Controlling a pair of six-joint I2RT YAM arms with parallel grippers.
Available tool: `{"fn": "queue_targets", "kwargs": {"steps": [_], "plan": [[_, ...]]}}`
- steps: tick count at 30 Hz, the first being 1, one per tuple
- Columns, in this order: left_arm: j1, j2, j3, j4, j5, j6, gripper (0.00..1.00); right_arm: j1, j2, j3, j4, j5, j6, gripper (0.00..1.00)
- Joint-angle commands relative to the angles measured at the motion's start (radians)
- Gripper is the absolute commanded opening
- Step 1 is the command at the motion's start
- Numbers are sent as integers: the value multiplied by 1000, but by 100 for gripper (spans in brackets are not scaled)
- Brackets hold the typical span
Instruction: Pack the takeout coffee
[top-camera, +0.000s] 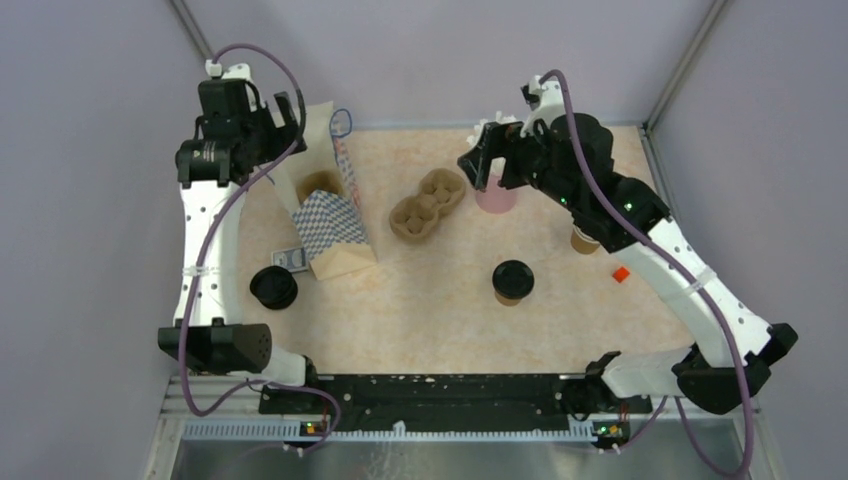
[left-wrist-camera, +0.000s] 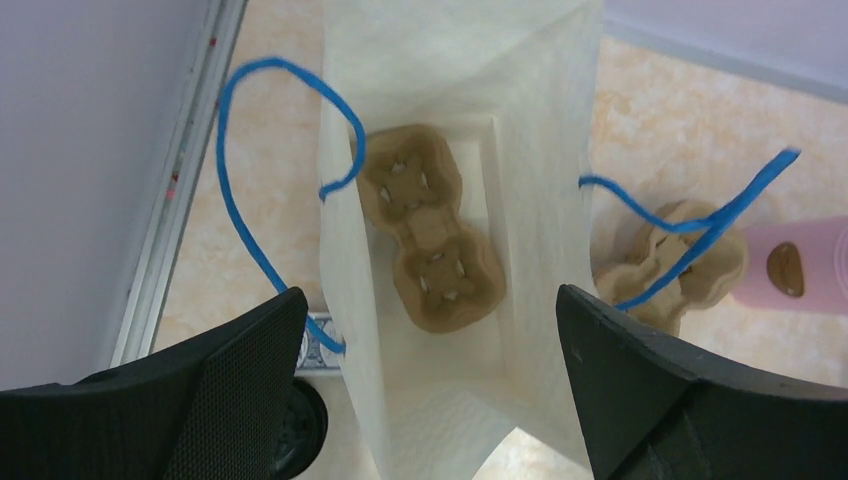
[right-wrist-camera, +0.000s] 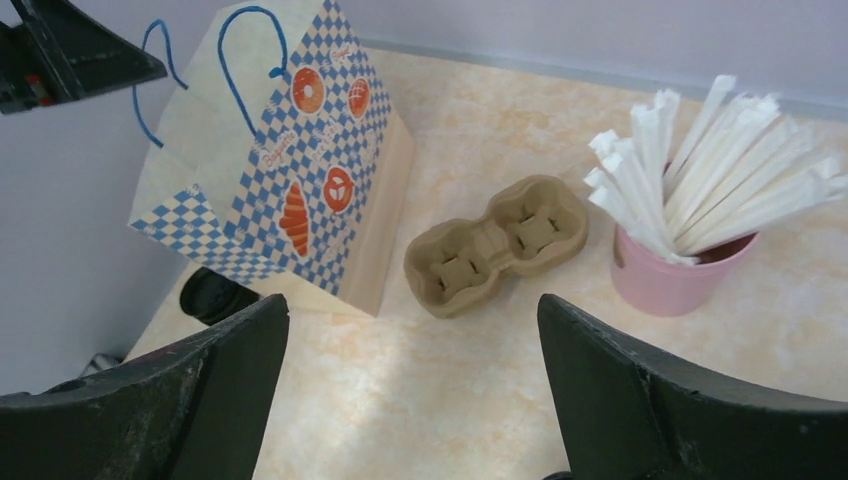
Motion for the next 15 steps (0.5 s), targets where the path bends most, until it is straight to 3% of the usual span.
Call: {"fn": "queue_targets", "kwargs": {"steps": [1, 4, 5, 10, 15], "plan": [[3, -83, -143, 22, 35, 19, 98, -4, 43, 54, 3, -33, 188, 91], [-25, -107, -244, 4, -29, -68, 99, -4, 26, 13, -4, 15, 286, 89], [-96, -120, -264, 3, -73, -61, 99, -4, 22, 4, -13, 39, 303, 89], [-133, -143, -270, -16, -213, -39, 99, -5, 55, 103, -98, 64, 258, 89], [-127, -191, -338, 51, -159, -52, 99, -5, 25, 60, -68, 2, 199, 89]]}}
